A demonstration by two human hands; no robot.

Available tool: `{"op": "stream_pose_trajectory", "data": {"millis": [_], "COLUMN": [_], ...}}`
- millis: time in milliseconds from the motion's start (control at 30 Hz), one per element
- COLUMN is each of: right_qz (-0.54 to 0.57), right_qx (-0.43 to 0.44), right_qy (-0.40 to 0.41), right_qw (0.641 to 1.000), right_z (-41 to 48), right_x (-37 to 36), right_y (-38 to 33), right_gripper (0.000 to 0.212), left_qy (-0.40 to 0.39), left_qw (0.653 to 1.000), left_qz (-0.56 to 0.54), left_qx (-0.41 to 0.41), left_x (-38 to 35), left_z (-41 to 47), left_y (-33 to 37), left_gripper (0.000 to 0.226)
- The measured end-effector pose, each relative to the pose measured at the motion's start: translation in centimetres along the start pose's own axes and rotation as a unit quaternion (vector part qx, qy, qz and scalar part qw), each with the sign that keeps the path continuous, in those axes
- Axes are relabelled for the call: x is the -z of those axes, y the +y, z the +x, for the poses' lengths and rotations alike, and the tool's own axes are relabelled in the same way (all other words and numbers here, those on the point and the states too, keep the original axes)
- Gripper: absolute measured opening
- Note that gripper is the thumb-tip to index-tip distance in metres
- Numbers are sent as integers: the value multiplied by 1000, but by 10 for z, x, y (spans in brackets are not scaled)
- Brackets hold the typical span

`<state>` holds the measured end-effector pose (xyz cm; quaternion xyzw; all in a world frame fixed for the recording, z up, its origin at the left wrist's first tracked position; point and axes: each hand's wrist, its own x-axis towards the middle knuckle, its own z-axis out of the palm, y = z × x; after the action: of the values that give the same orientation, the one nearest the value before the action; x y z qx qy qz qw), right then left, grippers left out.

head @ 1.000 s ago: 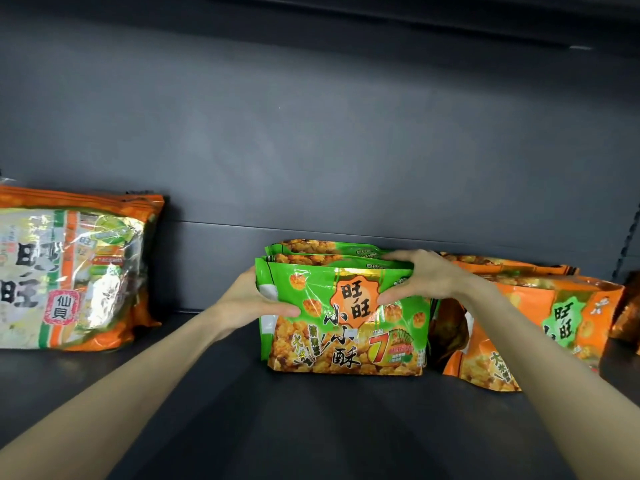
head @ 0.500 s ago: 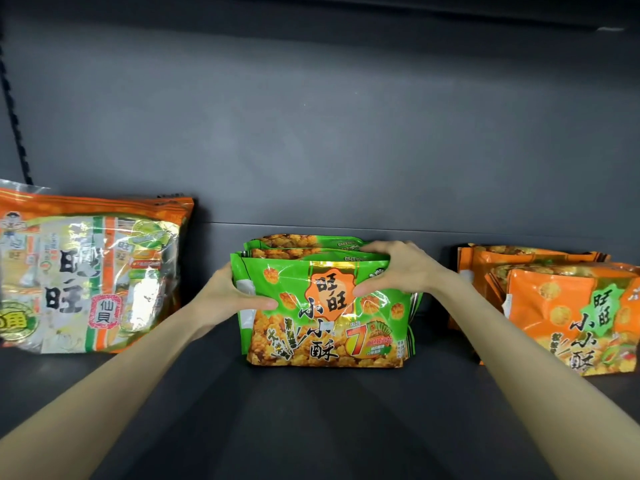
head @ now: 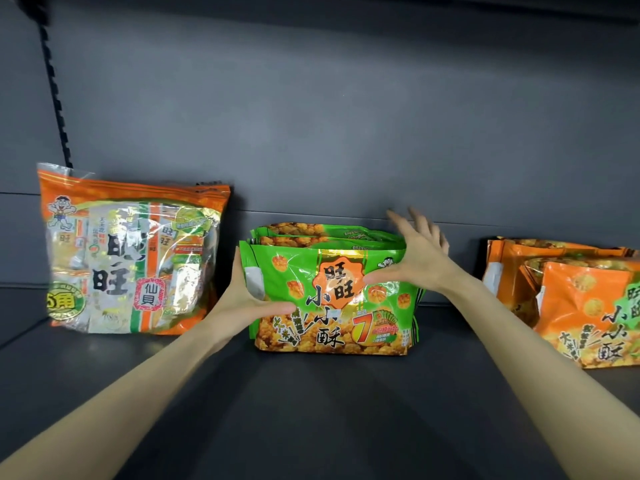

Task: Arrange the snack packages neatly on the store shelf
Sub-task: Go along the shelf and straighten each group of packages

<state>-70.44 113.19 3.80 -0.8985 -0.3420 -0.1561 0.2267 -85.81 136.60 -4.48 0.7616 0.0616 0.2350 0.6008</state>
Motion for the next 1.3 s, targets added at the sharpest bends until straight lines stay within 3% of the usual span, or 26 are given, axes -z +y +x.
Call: {"op": "stream_pose_trajectory", "data": {"millis": [133,333,533,1067,1300], "right_qz": [49,154,183,179,171], "right_qx": [-45,-39,-22,-27,-44], "right_qy": [-30,-126,-106,-102,-103], "right_qw": [997,979,977,978,979], "right_z": [0,6,10,15,12], "right_x": [3,7,-2,-7,3], "right_y": [14,14,11,0,14], "right_gripper": [123,113,85,79,79], "left_qy": [25,52,49,30,9], "left_qw": [999,997,997,995,995], "left_qz": [32,51,60,92,99], "left_qx": [8,-5,-11,5,16], "left_x": [-8,-11,0,10,-7], "left_z": [-4,-3,-3,-4,4], "left_y": [-3,-3,-5,-4,-4], "left_gripper": [146,116,97,85,67]}}
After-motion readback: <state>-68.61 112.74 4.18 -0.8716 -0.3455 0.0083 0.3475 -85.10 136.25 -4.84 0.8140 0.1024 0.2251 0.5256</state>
